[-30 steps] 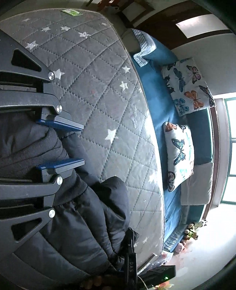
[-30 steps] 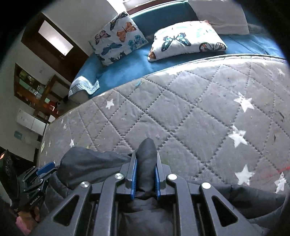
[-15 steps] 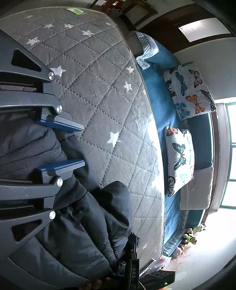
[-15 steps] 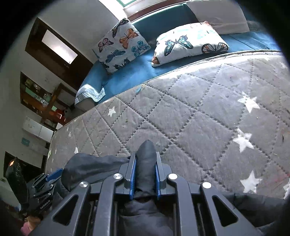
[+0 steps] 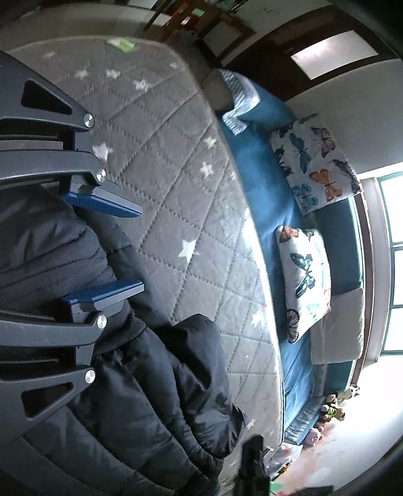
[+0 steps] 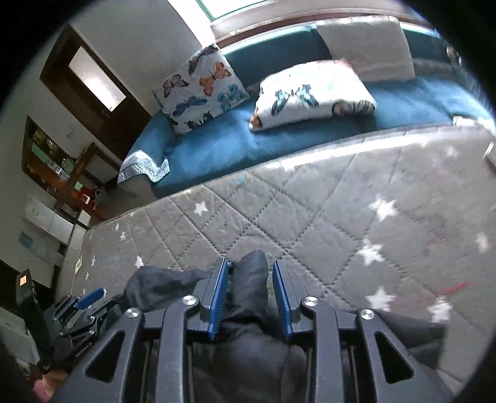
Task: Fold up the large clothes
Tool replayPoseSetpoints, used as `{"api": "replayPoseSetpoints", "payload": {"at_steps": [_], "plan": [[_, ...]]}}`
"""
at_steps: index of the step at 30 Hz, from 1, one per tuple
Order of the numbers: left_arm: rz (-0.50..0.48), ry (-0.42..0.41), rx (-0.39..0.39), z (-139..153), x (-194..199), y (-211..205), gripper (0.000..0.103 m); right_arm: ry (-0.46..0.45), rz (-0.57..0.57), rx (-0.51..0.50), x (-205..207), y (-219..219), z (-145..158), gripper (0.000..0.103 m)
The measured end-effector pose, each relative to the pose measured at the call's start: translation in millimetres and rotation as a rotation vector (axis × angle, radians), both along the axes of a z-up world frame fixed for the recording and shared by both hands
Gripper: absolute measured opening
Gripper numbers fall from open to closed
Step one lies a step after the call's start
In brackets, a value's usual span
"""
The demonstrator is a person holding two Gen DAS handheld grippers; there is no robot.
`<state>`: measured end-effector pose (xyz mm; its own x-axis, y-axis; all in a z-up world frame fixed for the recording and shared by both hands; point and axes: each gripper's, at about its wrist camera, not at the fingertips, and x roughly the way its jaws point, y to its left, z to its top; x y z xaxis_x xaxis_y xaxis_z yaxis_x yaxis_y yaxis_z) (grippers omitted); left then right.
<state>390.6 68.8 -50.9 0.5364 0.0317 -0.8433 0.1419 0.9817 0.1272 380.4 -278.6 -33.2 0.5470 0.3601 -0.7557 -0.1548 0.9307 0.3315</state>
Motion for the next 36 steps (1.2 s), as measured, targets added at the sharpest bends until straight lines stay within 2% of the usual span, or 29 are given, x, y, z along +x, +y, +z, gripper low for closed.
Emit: {"api": "replayPoseSetpoints", "payload": {"at_steps": [2, 6, 9, 13, 16, 21, 23, 27, 32, 36], "plan": [[0.013, -0.011, -0.007, 13.6, -9.5, 1.9, 0.045, -0.028, 0.010, -0.043, -13.2, 2.1, 19.4, 0.033], [0.029, -0.045, -0.096, 51.4, -39.9, 7.8, 0.045, -0.047, 0.051, -0.115, -46.0, 10.8, 42.1, 0.038], [0.013, -0.086, -0.126, 77.6, -77.4, 3.9, 0.045, -0.038, 0.096, -0.176, -74.9, 19.6, 43.2, 0.043], [-0.039, -0.093, -0.173, 92.5, -127.1, -9.0, 0.046, -0.037, 0.173, -0.248, -110.7, 25.6, 32.5, 0.043], [-0.076, -0.087, -0.193, 90.9, -161.5, -24.5, 0.046, -0.047, 0.223, -0.330, -136.6, 37.8, 20.0, 0.043], [-0.108, -0.068, -0.219, 73.7, -201.0, -44.8, 0.046, -0.037, 0.279, -0.286, -168.7, 47.3, 4.0, 0.043], [-0.107, -0.055, -0.226, 64.3, -205.9, -47.5, 0.046, -0.047, 0.301, -0.288, -176.9, 53.0, -2.2, 0.043], [-0.097, -0.037, -0.231, 47.3, -209.5, -47.2, 0.046, -0.088, 0.300, -0.335, -185.3, 61.5, -10.8, 0.060], [-0.100, -0.024, -0.212, 35.6, -208.1, -52.9, 0.046, -0.106, 0.300, -0.409, -189.4, 72.6, -20.3, 0.062], [-0.100, -0.013, -0.202, 29.3, -203.7, -54.9, 0.046, -0.085, 0.297, -0.406, -185.4, 72.1, -25.9, 0.063]]}}
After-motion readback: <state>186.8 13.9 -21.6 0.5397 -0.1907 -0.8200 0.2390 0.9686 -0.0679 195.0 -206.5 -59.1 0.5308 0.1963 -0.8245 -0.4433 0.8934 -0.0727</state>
